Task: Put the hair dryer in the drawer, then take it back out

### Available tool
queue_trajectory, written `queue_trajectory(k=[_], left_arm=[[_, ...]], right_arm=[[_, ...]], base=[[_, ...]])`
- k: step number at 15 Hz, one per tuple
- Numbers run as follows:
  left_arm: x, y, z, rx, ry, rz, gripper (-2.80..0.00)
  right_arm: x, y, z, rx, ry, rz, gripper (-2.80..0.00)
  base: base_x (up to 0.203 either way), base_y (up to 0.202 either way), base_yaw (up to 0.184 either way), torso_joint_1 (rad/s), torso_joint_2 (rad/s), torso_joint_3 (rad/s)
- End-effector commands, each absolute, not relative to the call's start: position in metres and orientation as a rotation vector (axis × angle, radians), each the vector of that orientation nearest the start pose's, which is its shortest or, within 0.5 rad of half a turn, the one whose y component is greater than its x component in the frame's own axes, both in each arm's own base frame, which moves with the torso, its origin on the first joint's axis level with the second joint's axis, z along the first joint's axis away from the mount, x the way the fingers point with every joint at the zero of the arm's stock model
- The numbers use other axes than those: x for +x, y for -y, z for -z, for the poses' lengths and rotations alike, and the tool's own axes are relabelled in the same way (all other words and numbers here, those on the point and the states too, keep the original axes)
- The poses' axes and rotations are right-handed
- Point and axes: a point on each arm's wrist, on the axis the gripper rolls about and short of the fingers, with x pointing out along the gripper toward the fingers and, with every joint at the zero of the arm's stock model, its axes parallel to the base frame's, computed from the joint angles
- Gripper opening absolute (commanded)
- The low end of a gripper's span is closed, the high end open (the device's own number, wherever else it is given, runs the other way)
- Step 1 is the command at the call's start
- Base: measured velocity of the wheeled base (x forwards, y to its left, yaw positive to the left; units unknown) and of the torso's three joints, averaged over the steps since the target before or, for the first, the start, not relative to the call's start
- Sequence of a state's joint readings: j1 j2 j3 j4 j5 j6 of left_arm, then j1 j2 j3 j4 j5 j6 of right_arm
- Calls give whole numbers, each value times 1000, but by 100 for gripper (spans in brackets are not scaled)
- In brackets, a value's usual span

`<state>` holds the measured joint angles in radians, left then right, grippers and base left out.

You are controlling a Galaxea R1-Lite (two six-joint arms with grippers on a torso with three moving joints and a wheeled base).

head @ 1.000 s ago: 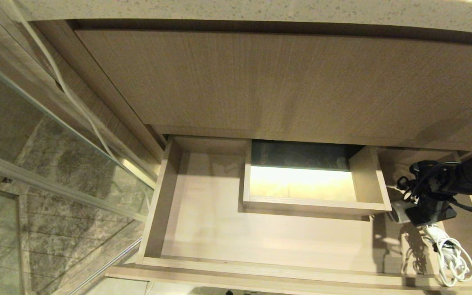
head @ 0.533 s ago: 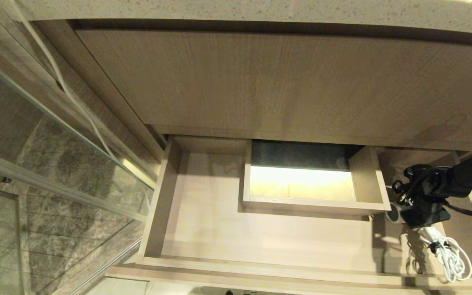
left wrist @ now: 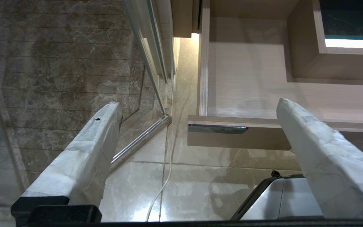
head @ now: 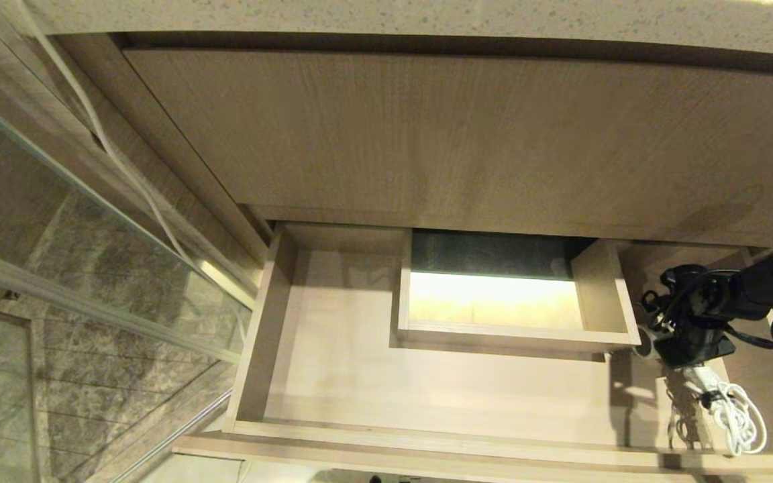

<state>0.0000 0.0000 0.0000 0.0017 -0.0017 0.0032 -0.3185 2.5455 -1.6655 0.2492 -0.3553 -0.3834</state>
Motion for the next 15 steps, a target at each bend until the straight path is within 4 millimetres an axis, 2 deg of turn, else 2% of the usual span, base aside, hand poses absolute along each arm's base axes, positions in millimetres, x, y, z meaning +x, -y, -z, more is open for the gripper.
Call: queue_trajectory(k=[1, 4, 7, 9, 13, 15], left_arm=[[-23, 0, -75, 3, -2, 2, 0], [-23, 0, -75, 3, -2, 2, 0], [-23, 0, -75, 3, -2, 2, 0], [-23, 0, -75, 3, -2, 2, 0], [-23, 0, -75, 3, -2, 2, 0], [-23, 0, -75, 3, -2, 2, 0]], right_arm=[[436, 153, -8, -355, -1217, 384, -280], [432, 151, -28, -367, -1193, 384, -280], [431, 150, -33, -371, -1183, 386, -280], [429, 149, -33, -375, -1192, 375, 0], [424, 147, -21, -376, -1243, 358, 0], [424, 147, -31, -378, -1220, 363, 0]], base=[[0, 0, 0, 0, 0, 0], [0, 0, 0, 0, 0, 0], [0, 0, 0, 0, 0, 0], [0, 0, 0, 0, 0, 0], [0, 0, 0, 0, 0, 0], [0, 0, 0, 0, 0, 0]])
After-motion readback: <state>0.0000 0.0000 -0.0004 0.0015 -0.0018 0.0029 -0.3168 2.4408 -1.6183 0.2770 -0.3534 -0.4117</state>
